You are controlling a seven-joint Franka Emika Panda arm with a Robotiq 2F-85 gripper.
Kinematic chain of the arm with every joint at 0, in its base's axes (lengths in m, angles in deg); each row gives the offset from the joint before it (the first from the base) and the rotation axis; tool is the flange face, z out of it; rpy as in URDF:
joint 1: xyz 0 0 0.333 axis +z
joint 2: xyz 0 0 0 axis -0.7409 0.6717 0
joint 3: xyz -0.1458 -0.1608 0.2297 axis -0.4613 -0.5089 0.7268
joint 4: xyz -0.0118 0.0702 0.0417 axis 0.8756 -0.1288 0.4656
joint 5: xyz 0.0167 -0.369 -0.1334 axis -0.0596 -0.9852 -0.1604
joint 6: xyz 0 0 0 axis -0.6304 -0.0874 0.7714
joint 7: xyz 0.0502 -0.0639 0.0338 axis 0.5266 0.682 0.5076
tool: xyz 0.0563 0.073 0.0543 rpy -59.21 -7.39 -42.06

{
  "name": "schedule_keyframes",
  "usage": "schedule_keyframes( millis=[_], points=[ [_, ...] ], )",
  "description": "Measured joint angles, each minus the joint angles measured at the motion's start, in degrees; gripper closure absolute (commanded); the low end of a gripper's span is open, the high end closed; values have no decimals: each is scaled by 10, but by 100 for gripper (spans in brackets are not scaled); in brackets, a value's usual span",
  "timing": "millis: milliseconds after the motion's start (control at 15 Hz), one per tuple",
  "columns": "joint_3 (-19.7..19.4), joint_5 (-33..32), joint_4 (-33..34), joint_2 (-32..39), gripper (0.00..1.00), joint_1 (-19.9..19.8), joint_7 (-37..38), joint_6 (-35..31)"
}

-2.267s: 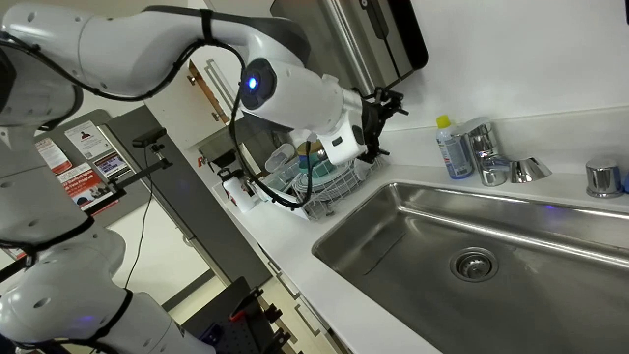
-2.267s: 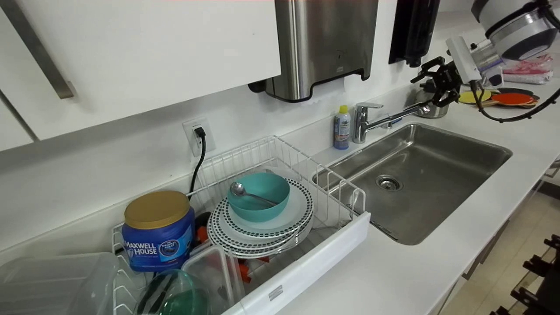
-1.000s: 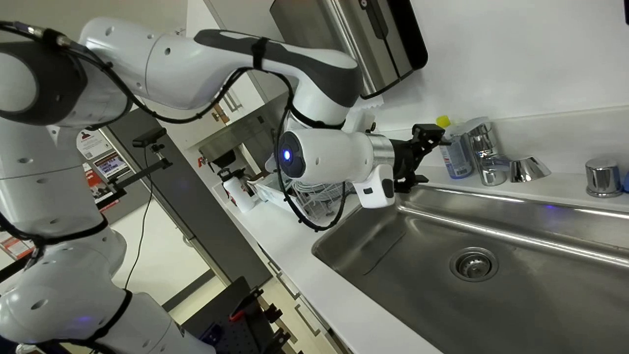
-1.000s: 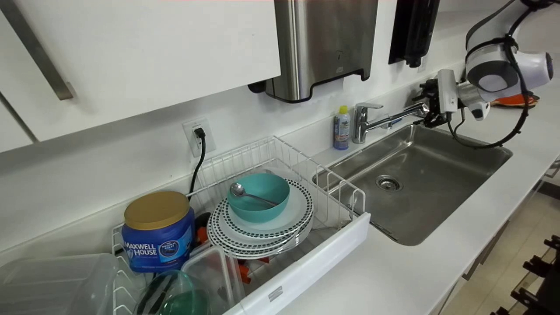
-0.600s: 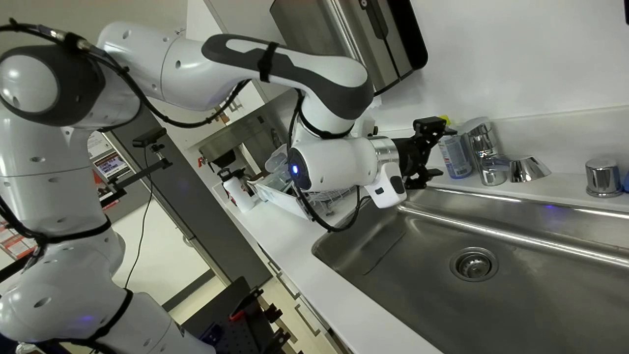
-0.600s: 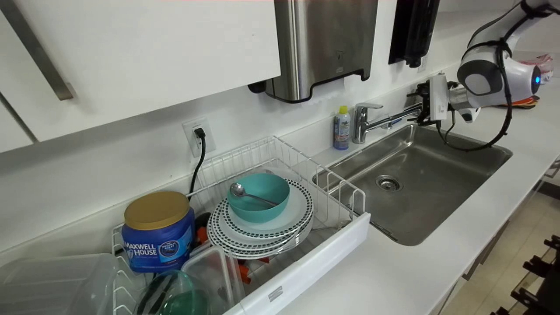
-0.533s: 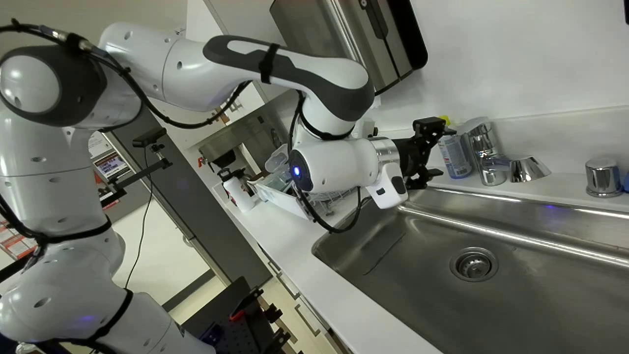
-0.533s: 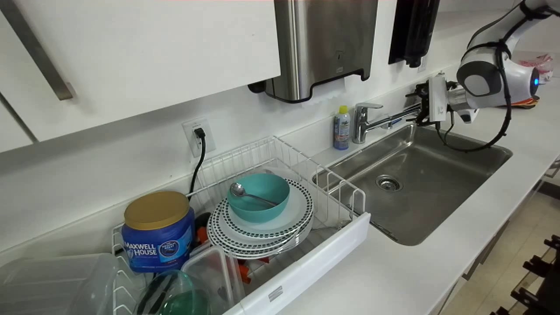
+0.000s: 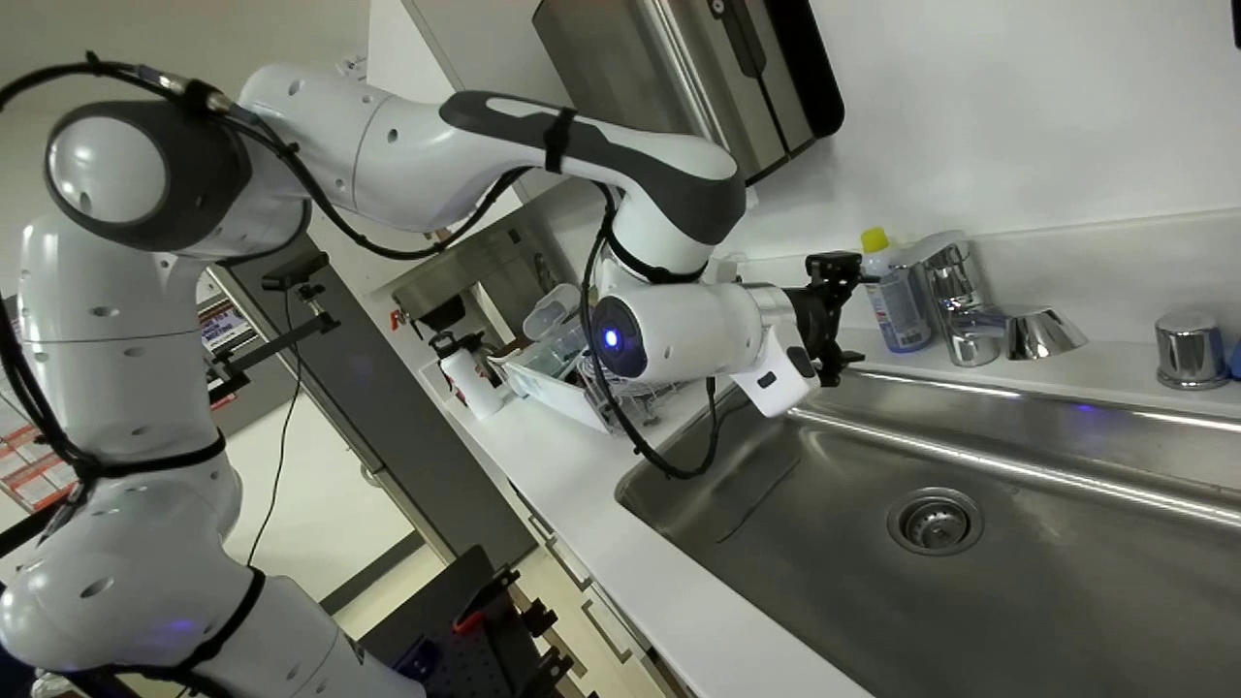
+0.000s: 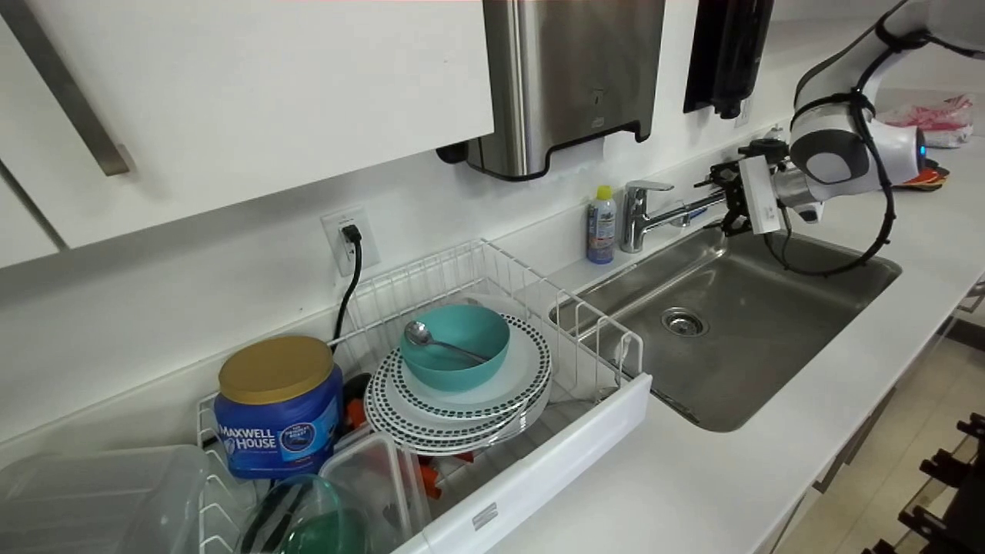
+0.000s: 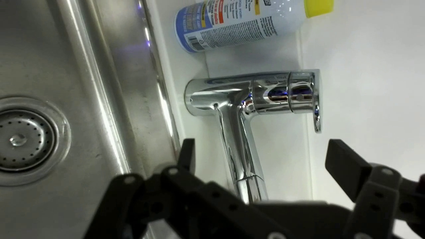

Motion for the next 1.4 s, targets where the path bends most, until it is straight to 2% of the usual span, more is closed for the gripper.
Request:
schedule_keyframes(
  millis=[267, 600, 800, 1400],
  points=[
    [-3, 11, 2, 1, 0, 2, -15, 0],
    [-16, 138, 24, 12, 0, 16, -191, 13],
    [-30, 184, 37, 24, 0, 30, -256, 43],
    [-29, 183, 114, 80, 0, 23, -260, 61]
  ],
)
